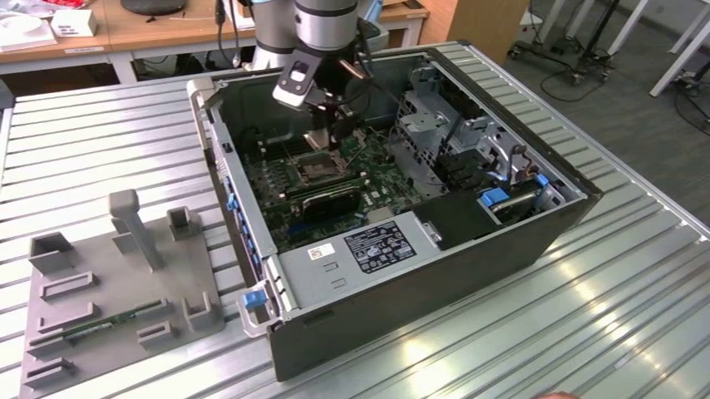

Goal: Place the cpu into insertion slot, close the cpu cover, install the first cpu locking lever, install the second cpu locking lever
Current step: 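Place the cpu into insertion slot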

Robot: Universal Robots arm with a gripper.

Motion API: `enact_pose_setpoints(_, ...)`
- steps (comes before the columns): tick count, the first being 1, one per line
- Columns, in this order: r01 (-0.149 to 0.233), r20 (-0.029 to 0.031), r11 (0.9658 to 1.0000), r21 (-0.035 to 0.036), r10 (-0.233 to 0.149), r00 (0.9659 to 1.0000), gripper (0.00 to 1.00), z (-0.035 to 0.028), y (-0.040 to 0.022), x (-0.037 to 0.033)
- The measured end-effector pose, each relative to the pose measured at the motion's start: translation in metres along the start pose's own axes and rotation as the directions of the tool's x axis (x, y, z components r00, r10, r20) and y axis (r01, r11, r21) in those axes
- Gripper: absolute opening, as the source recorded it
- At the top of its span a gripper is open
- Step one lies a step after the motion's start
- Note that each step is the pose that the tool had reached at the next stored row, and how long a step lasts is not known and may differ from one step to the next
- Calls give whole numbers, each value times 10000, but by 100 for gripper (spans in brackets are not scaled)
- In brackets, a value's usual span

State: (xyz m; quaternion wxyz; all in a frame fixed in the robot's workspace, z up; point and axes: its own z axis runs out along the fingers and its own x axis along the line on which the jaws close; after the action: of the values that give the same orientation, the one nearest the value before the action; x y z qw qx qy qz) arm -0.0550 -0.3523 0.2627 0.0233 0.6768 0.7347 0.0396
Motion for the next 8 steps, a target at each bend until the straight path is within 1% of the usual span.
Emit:
enact_pose_setpoints(2,-357,33,9994,-8,357,9994,54,8,-1,0)
enact_pose_setpoints(5,-896,81,9960,-21,896,9959,54,18,-2,0)
enact_pose_setpoints(6,-957,86,9954,-21,957,9954,54,18,-2,-1)
enact_pose_setpoints(8,-959,87,9954,-22,959,9953,54,17,-2,-1)
